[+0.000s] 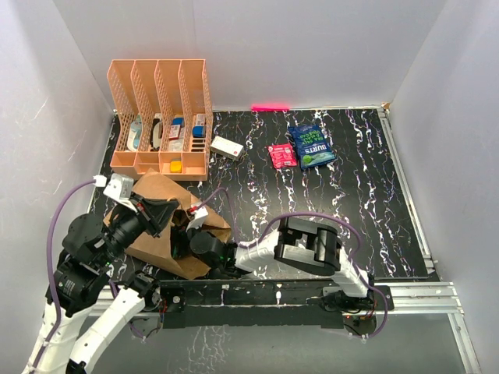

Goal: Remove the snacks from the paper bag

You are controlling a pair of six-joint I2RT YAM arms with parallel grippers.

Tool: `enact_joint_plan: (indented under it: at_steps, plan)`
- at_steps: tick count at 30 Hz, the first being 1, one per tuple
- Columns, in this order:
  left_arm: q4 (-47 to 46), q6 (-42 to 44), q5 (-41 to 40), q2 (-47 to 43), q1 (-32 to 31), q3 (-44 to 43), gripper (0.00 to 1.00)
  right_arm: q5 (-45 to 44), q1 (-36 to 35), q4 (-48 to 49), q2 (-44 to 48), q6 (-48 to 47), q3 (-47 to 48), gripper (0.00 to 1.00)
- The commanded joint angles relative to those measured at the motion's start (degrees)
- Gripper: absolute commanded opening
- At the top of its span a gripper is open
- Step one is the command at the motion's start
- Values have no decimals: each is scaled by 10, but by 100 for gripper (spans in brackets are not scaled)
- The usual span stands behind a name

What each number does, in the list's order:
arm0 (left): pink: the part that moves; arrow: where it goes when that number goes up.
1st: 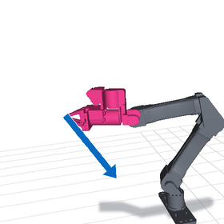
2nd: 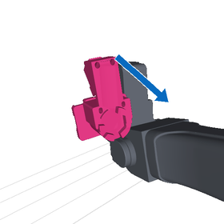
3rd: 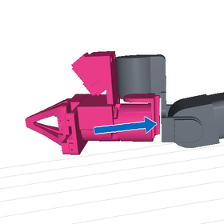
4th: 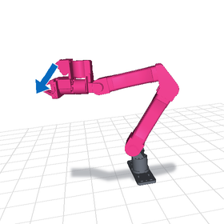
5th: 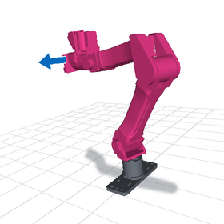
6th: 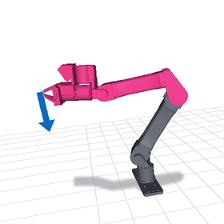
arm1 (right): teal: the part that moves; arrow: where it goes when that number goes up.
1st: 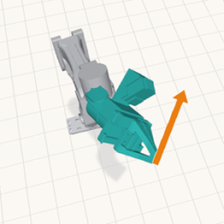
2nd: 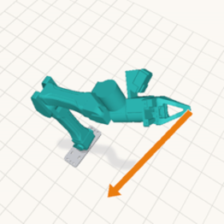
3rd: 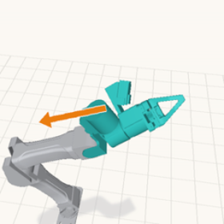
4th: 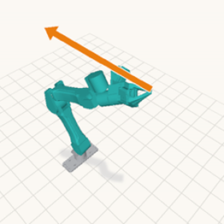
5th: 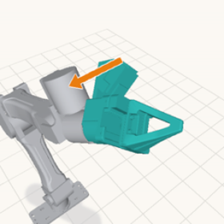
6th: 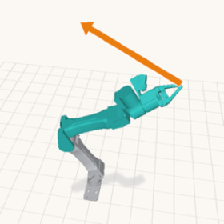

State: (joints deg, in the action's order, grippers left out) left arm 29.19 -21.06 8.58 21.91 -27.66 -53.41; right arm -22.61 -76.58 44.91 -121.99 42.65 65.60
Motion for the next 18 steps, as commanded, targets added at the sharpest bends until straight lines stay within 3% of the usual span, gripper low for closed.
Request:
enact_joint_plan:
  at_steps: [1, 3, 6, 11, 18]
  plan:
    - [-33, -11, 30, 16, -2, 7, 0, -19, -5, -37, -20, 17, 57, 65]
    - [-20, -12, 20, 16, -2, 2, 0, -28, -5, -42, -21, 6, 68, 59]
    - [-19, -14, 6, 5, -2, 5, 0, -32, -4, -45, -10, -1, 69, 35]
    - [4, -14, -29, -8, -2, 7, 0, -39, -3, -37, 28, -68, 51, 9]
    - [20, -11, -78, -28, -1, 15, 0, -75, -2, -4, 113, -112, -37, 8]
